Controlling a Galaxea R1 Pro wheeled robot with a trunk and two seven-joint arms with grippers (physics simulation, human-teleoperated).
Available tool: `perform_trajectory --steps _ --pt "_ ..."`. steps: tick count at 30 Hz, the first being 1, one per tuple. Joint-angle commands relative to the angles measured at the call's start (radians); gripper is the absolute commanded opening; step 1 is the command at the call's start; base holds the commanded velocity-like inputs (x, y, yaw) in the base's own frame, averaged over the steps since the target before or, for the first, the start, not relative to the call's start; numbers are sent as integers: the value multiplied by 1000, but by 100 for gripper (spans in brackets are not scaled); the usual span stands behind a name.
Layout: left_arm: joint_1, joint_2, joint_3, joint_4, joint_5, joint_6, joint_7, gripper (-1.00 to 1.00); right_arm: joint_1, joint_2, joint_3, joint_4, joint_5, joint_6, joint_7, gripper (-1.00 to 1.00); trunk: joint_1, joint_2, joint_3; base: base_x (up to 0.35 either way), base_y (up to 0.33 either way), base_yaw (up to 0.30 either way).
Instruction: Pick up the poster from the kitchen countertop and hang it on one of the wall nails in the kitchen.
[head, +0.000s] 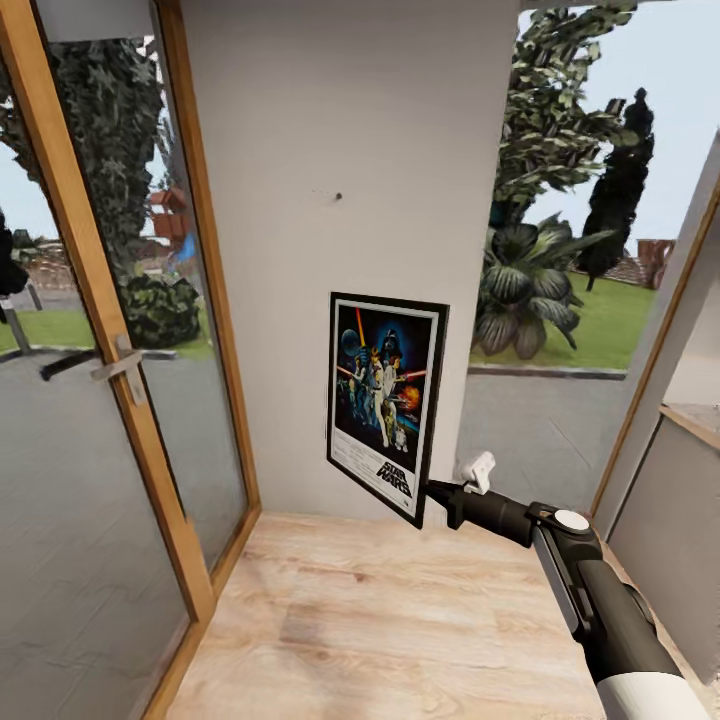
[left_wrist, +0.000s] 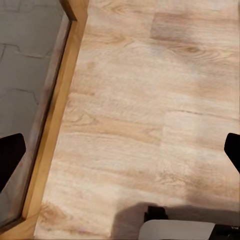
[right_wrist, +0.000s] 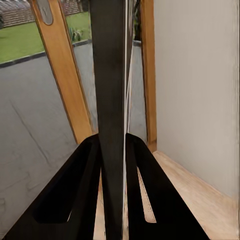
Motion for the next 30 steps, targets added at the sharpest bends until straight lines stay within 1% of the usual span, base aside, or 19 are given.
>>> perform_trajectory --steps 1,4,10,12,20,30 --pt "1 0 1 -3 0 5 -1 100 -1 1 -1 0 -4 10 7 -100 1 -1 1 117 241 -297" --pt "1 0 2 -3 0 5 0 100 -1 1 -1 0 -4 10 7 -100 1 -1 2 72 152 -297" --pt "1 0 2 -4 -1 -1 0 100 -1 0 -1 0 -4 10 7 -100 1 -1 6 10 22 -292" --pt "1 0 2 -4 -1 -2 0 100 -1 0 -1 0 -4 10 7 -100 1 -1 6 29 3 -161" --pt "1 0 3 -4 0 0 0 100 -1 1 -1 0 -4 10 7 -100 1 -1 7 269 20 -30" --pt "1 0 4 -4 0 0 0 100 -1 1 -1 0 -4 10 7 -100 1 -1 7 332 97 -2"
